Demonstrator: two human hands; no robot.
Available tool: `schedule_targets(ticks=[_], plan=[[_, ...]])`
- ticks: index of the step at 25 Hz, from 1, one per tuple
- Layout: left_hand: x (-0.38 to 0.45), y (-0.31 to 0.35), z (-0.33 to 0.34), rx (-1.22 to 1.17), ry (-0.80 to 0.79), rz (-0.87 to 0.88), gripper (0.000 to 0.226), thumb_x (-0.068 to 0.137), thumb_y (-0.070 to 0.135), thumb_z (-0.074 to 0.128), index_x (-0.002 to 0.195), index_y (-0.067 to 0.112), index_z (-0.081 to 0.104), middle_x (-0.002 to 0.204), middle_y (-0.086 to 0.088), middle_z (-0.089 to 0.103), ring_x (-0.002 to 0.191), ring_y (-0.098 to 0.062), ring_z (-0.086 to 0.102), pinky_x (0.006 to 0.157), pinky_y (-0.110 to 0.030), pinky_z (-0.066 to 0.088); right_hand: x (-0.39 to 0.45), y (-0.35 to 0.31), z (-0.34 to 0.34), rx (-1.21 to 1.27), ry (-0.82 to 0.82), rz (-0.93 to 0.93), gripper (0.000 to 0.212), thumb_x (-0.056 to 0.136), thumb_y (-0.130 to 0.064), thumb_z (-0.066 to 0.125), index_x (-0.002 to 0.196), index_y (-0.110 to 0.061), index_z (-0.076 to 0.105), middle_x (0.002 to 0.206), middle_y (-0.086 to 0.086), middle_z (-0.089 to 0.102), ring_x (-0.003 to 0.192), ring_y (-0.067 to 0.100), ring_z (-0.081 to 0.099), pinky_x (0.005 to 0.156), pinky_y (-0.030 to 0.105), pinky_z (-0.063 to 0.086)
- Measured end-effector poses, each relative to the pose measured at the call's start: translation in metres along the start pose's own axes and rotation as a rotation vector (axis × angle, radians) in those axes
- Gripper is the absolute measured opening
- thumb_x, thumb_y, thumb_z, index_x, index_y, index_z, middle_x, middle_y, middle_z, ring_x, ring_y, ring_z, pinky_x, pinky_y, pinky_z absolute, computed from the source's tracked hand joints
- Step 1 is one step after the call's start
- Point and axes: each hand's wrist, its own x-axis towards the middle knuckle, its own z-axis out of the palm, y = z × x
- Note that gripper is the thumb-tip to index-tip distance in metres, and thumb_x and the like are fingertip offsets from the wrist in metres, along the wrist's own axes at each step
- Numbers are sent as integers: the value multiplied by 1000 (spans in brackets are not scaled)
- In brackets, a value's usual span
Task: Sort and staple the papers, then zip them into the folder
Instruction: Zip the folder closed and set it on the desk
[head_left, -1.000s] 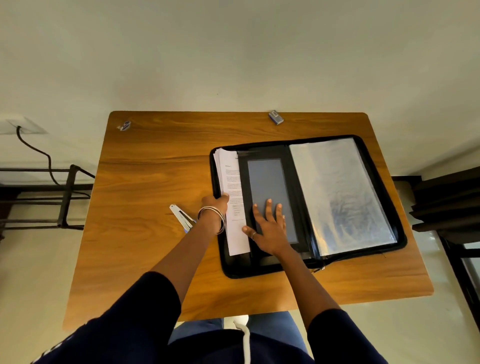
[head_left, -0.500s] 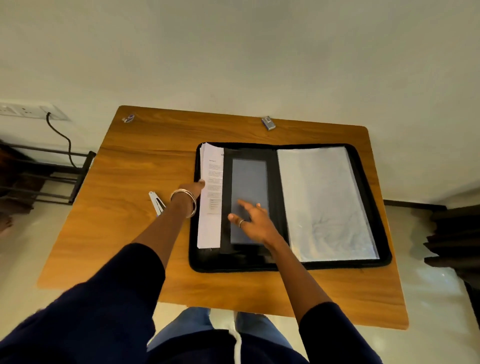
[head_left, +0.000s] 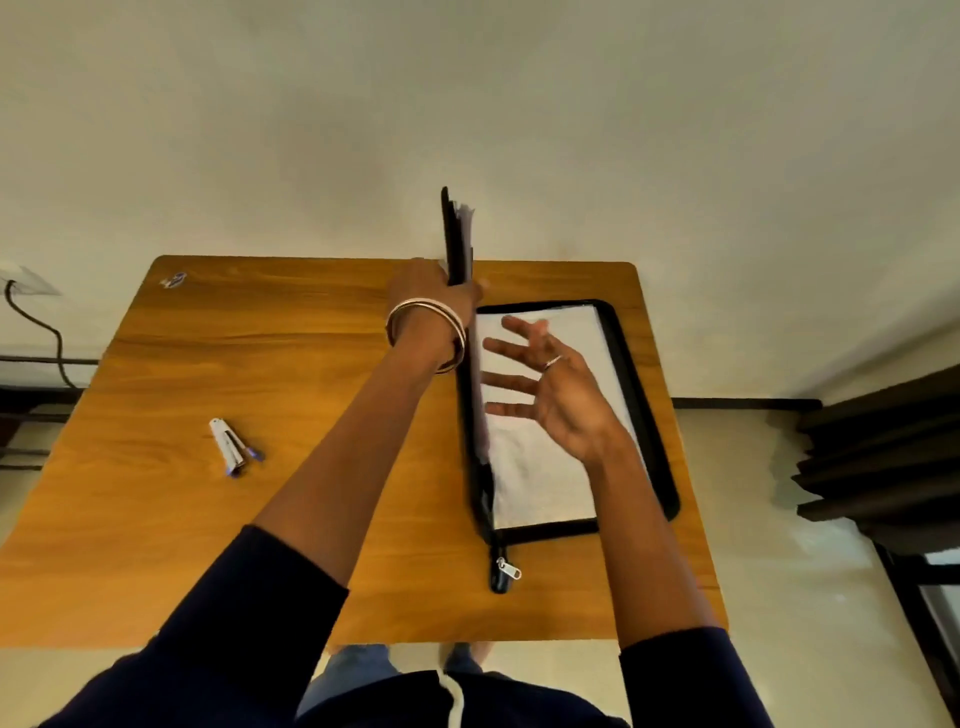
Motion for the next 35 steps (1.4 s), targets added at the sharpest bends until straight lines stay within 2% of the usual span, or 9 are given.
schedule_targets(ticks=[3, 6, 13, 17, 20, 24, 27, 30, 35], plan=[[-12, 12, 42, -216, -309, 54, 39, 82, 50, 61, 97, 14, 63, 95, -6, 67, 75, -21, 66, 65, -33, 56, -23, -13, -56, 87, 79, -41, 57, 85, -56, 50, 129, -21, 57, 125, 6, 63, 110, 27, 63, 90, 45, 53], [-20, -26, 75, -149, -505, 15, 21, 86, 37, 62, 97, 19, 63, 97, -4, 67, 74, -16, 61, 64, -31, 52, -28, 5, -115, -71, 321, 24, 33, 90, -28, 63, 122, -16, 62, 118, 10, 67, 100, 25, 68, 88, 42, 55], [-22, -159, 89, 299, -452, -157, 24, 80, 21, 69, 102, 13, 64, 103, -6, 67, 97, -23, 62, 90, -34, 49, 7, 122, -164, -884, 548, 349, 55, 90, -27, 62, 137, -10, 39, 135, 14, 47, 125, 37, 45, 103, 48, 42], [-36, -206, 69, 453, -545, -110, 24, 78, 27, 72, 100, 18, 64, 101, -3, 66, 92, -18, 60, 80, -26, 48, 8, 142, -130, -1131, 782, 443, 65, 96, -32, 49, 149, -14, 16, 147, 20, 19, 135, 39, 22, 108, 53, 26], [-45, -220, 58, 469, -662, -16, 18, 80, 32, 70, 93, 19, 64, 92, 2, 63, 84, -13, 56, 62, -16, 40, -4, 142, -103, -1203, 923, 358, 52, 93, -26, 56, 140, -17, 36, 143, 19, 26, 133, 38, 24, 108, 54, 25], [-51, -234, 47, 581, -781, 195, 25, 80, 32, 69, 101, 19, 65, 101, 2, 61, 89, -11, 53, 69, -17, 39, -28, 156, -48, -972, 623, -76, 19, 95, -19, 53, 110, -13, 63, 104, 8, 63, 99, 24, 60, 85, 35, 48], [-56, -249, 43, 655, -776, 353, 20, 89, 23, 58, 106, 15, 65, 110, -6, 58, 103, -22, 55, 87, -26, 39, -47, 183, 7, -864, 307, 14, 26, 93, -38, 57, 86, -15, 66, 76, 3, 66, 71, 19, 62, 70, 40, 53], [-70, -264, 41, 599, -700, 413, 20, 90, 17, 53, 104, 11, 66, 109, -10, 60, 105, -26, 52, 92, -28, 36, -55, 215, 41, -1138, 236, 183, 39, 85, -52, 60, 92, -14, 63, 88, 6, 66, 81, 24, 61, 73, 39, 52], [-83, -275, 37, 555, -643, 369, 19, 92, 20, 50, 102, 11, 64, 109, -8, 59, 102, -28, 55, 88, -34, 44, -62, 237, 65, -1171, 410, 192, 21, 94, -27, 54, 106, -12, 61, 108, 9, 63, 93, 25, 61, 78, 35, 53]])
